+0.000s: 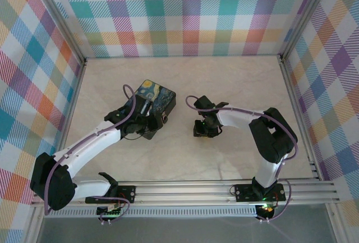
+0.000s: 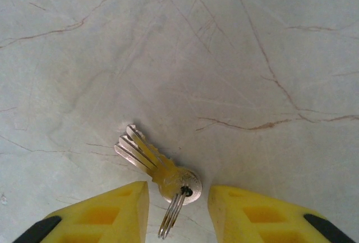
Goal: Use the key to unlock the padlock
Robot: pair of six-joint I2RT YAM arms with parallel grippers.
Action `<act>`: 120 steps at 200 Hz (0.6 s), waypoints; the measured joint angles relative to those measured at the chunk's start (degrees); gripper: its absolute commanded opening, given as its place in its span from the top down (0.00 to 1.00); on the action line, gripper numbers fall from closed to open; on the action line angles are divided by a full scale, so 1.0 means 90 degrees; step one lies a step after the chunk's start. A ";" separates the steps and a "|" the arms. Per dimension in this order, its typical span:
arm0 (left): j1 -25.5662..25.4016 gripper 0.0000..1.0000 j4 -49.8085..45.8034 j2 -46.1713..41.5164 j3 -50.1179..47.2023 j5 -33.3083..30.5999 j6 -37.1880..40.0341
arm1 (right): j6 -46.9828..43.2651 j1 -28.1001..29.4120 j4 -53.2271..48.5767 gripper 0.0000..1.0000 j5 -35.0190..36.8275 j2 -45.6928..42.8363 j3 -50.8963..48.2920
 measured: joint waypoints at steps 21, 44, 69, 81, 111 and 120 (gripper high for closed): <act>0.0000 0.68 -0.0002 0.0044 0.0005 0.0005 0.0027 | -0.0036 -0.0032 -0.0075 0.68 -0.0022 0.0039 0.0046; 0.0000 0.69 0.0002 0.0056 0.0007 0.0075 0.0073 | -0.0036 -0.0039 -0.0090 0.70 -0.0029 0.0046 0.0056; -0.0053 0.69 0.0029 0.0238 0.0029 0.0182 0.0097 | -0.0039 -0.0053 -0.0117 0.72 -0.0022 0.0051 0.0061; -0.0102 0.69 0.0029 0.0335 0.0029 0.0216 0.0097 | -0.0044 -0.0058 -0.0119 0.74 -0.0022 0.0051 0.0061; -0.0158 0.69 0.0095 0.0503 0.0046 0.0282 0.0114 | -0.0087 -0.0075 -0.0141 0.77 -0.0019 0.0044 0.0066; -0.0158 0.69 0.0134 0.0563 0.0080 0.0287 0.0119 | -0.0124 -0.0075 -0.0141 0.79 -0.0019 0.0044 0.0066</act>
